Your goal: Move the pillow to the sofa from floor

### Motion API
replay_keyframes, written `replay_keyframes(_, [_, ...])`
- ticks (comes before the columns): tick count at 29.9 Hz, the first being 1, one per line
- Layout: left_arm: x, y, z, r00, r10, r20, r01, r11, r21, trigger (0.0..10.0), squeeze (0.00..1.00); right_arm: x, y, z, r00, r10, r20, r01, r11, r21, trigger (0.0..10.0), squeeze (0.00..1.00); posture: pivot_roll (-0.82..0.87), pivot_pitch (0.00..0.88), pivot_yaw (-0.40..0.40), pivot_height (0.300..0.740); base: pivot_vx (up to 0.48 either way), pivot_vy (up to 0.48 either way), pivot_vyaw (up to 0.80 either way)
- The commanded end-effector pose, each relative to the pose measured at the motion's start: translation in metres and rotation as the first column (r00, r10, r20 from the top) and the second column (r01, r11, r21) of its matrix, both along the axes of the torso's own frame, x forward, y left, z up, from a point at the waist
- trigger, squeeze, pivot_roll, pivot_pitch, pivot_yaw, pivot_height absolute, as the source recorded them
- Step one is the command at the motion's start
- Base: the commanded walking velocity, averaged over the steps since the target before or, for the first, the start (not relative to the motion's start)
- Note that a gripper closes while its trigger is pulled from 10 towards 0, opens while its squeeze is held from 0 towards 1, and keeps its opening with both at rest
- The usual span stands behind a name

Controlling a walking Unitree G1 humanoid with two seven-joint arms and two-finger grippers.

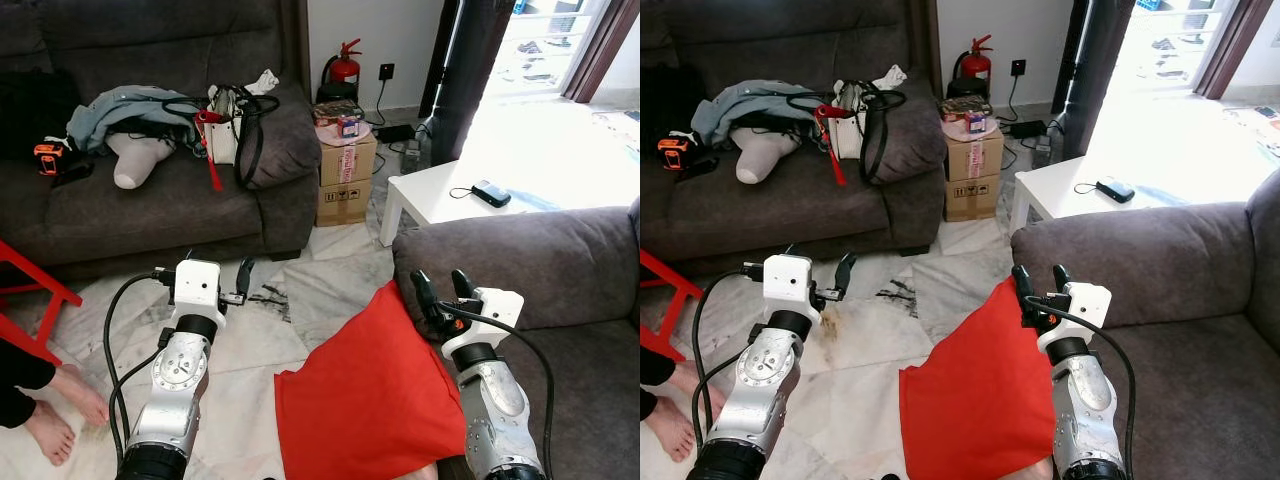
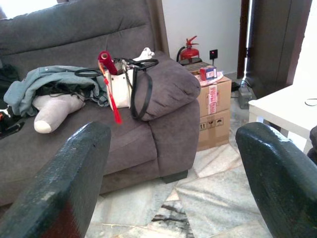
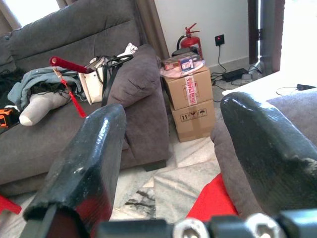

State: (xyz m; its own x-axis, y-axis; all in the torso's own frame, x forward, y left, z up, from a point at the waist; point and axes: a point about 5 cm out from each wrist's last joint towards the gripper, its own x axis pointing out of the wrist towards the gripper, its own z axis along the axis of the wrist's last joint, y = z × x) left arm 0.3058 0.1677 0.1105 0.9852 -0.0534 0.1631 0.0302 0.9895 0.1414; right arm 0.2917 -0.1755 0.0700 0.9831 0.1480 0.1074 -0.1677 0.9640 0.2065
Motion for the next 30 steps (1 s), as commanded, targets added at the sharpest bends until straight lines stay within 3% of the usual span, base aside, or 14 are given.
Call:
replay_keyframes(1, [0.0011,0.0019,0.0024,1.000,0.008,0.004,-0.008,1.000,-0.012,10.0,0.00,0.0027,0.0024,0.0053,1.000,0.011,0.013,-0.011,1.000,-0.013,10.0,0.00,-0.06,0.079,0.037,0.700,0.000,0.000,0.00])
replay_keyframes(11, [0.0022,0.0006,0.0023,1.000,0.005,0.003,-0.005,1.000,-0.016,10.0,0.00,0.0015,0.0028,0.0033,1.000,0.015,-0.001,-0.015,1.000,-0.018,10.0,0.00,-0.06,0.088,0.037,0.636,0.000,0.000,0.00])
replay_keyframes(30, [0.0024,0.0000,0.0000,1.000,-0.003,-0.008,0.003,1.000,-0.020,10.0,0.00,0.0015,-0.0009,0.0032,1.000,-0.007,0.001,0.007,0.999,-0.048,10.0,0.00,-0.06,0.095,0.026,0.636,0.000,0.000,0.00])
